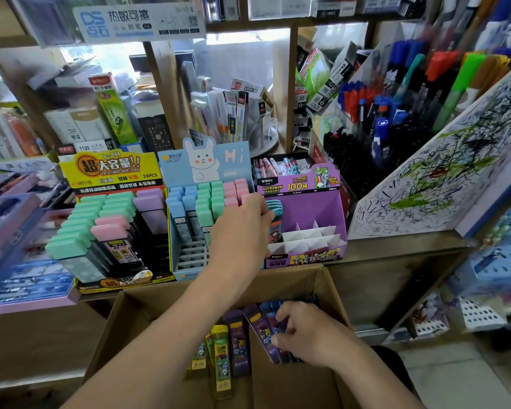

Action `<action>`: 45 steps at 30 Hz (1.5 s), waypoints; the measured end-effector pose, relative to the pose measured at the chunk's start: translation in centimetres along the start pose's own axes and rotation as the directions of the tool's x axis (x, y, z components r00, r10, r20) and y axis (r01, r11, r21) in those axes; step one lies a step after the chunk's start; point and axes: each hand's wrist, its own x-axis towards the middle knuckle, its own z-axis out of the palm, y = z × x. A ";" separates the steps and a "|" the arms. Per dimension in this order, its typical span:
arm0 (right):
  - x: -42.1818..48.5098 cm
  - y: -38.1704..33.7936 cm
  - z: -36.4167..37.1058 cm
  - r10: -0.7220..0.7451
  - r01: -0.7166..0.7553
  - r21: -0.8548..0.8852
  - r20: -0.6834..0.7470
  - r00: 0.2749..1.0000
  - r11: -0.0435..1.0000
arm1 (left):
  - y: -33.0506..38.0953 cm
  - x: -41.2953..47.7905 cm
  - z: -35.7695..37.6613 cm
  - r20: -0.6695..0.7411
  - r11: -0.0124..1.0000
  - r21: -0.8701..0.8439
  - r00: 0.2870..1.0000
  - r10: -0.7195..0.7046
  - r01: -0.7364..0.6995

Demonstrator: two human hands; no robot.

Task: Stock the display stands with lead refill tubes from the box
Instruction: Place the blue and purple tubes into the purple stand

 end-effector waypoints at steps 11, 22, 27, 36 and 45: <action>0.0 0.0 0.1 0.011 -0.011 -0.010 -0.006 1.000 1.000 | -0.7 -0.6 -0.3 -0.010 0.996 -0.076 0.999 0.050 -0.050; 0.1 -0.1 0.1 -0.032 0.033 0.007 -0.112 0.993 0.999 | -5.4 -8.2 -2.2 -0.017 0.977 -0.197 0.996 -0.091 0.086; 0.1 -0.6 0.4 0.002 -0.006 -0.034 -0.116 0.993 0.999 | -9.8 -12.2 -1.3 0.228 0.907 -0.187 0.914 -0.335 0.378; -0.9 -1.4 1.1 0.139 -0.154 -0.064 -0.192 0.971 0.986 | -10.8 -15.4 2.0 0.567 0.623 -0.419 0.727 -0.388 0.660; -2.2 -1.0 1.7 0.194 -0.174 0.103 -0.234 0.953 0.979 | -8.4 -15.7 4.7 0.654 0.470 -0.504 0.676 -0.340 0.725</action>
